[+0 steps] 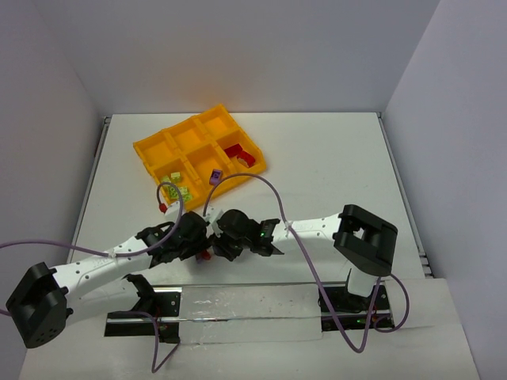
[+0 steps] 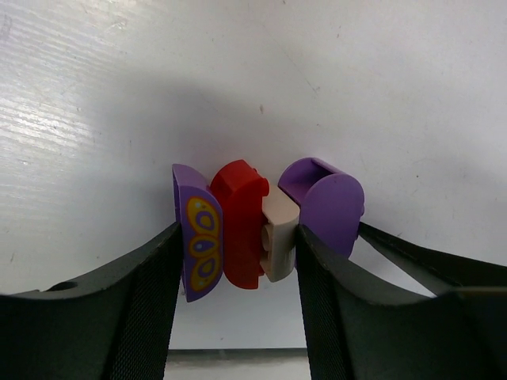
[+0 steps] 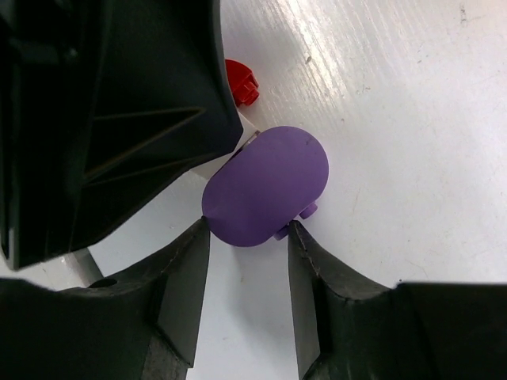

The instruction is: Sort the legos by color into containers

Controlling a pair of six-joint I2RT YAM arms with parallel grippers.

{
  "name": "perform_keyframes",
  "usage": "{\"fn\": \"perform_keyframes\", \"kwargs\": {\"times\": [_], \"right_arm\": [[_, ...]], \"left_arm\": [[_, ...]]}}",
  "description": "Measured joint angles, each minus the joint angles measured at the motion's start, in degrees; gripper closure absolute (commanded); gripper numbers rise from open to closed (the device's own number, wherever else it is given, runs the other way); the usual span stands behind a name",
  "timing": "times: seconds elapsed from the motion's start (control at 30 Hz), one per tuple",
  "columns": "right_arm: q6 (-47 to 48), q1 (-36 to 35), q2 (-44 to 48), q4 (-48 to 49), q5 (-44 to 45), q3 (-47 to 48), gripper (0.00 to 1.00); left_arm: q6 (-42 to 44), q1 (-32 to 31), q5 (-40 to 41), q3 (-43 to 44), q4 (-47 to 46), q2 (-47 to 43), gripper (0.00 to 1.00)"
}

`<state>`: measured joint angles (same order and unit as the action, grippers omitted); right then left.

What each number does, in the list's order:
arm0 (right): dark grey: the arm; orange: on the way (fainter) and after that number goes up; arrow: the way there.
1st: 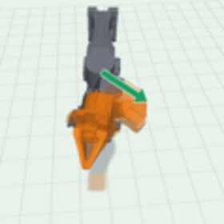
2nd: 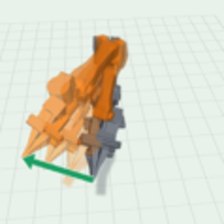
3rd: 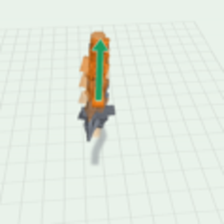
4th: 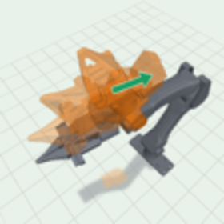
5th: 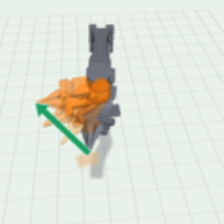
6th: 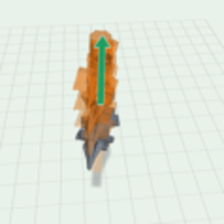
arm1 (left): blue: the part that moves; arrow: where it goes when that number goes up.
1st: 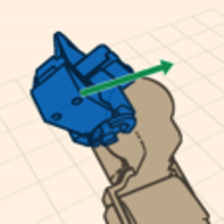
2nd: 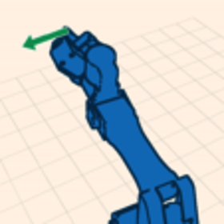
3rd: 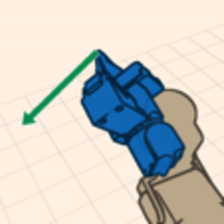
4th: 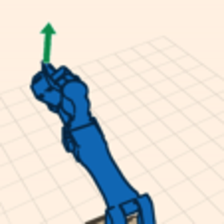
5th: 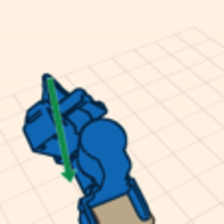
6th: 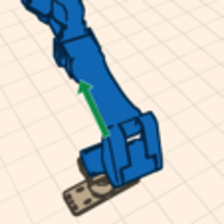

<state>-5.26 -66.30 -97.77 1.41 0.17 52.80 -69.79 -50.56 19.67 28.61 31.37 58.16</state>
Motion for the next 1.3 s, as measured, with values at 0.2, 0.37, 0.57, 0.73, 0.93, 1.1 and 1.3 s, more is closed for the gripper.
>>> {"fn": "perform_keyframes", "kwargs": {"times": [0.2,0.37,0.57,0.73,0.93,1.1,1.3], "right_arm": [[-1.4,2.0,1.3,3.8,-1.9,-3.2,0.70],[-3.8,5.5,2.9,5.6,-1.9,-5.6,0.71],[-6.4,8.1,3.1,7.9,0.1,-5.8,0.72],[-8.6,8.9,3.9,8.4,1.0,-6.8,0.71],[-11.9,12.5,9.0,8.1,2.2,-10.8,0.43],[-15.1,17.2,18.3,6.6,3.6,-15.2,0.26],[-17.8,24.7,29.0,1.9,4.5,-16.9,0.24]], "left_arm": [[-0.2,0.7,0.0,-0.9,-1.7,-1.1,0.69],[0.0,0.8,-1.3,-0.9,-4.0,-1.8,0.68],[2.1,0.8,-4.2,-0.2,-5.5,2.0,0.67],[4.6,1.7,-4.6,3.8,-6.4,7.4,0.64],[7.3,2.9,-4.5,7.4,-6.8,9.4,0.59],[10.6,3.1,-3.5,10.9,-5.1,8.0,0.36],[22.2,3.2,-3.4,22.1,-3.9,14.3,0.02]]}}
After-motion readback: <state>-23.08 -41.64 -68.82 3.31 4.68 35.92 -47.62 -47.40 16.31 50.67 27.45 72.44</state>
